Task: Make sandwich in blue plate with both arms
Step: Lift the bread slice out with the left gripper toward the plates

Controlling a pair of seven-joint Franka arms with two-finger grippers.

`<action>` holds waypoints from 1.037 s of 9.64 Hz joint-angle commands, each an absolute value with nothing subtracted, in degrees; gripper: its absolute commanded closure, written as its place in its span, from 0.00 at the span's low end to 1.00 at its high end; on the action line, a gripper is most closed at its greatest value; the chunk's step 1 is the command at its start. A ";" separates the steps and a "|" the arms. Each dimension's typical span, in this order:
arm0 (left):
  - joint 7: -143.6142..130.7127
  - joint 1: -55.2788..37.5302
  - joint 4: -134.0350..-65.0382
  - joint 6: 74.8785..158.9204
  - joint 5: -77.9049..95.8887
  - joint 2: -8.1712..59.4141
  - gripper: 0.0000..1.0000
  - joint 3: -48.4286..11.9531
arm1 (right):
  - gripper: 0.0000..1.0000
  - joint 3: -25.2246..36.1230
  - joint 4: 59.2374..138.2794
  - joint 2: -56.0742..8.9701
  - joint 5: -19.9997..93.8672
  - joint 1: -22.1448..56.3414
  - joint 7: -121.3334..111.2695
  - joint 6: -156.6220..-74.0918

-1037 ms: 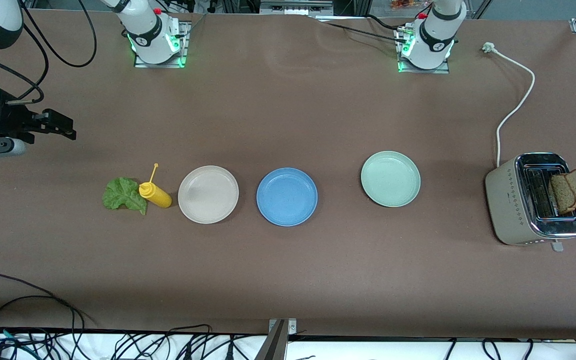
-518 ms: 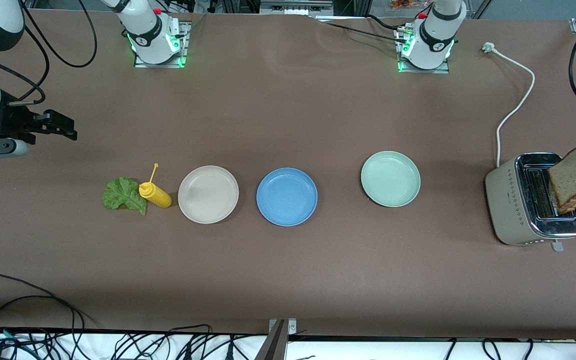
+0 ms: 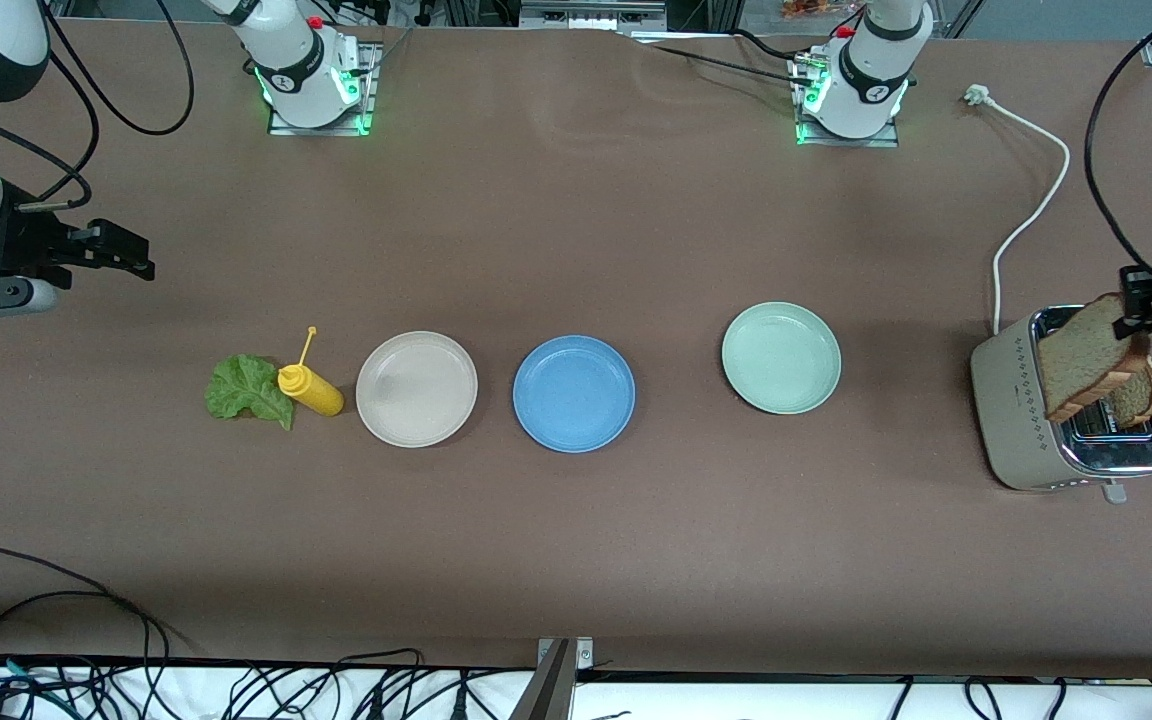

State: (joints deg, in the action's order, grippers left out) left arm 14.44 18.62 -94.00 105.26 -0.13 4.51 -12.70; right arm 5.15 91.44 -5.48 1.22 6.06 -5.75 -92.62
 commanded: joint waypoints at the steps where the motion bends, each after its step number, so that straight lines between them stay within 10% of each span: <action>1: 15.03 18.63 -94.13 104.94 0.88 6.06 1.00 -18.26 | 0.00 5.01 90.44 -5.54 1.32 5.98 -6.68 -91.41; 10: 5.55 17.75 -93.78 105.47 4.22 9.75 1.00 -29.34 | 0.00 5.01 90.35 -5.54 1.32 6.15 -6.15 -91.41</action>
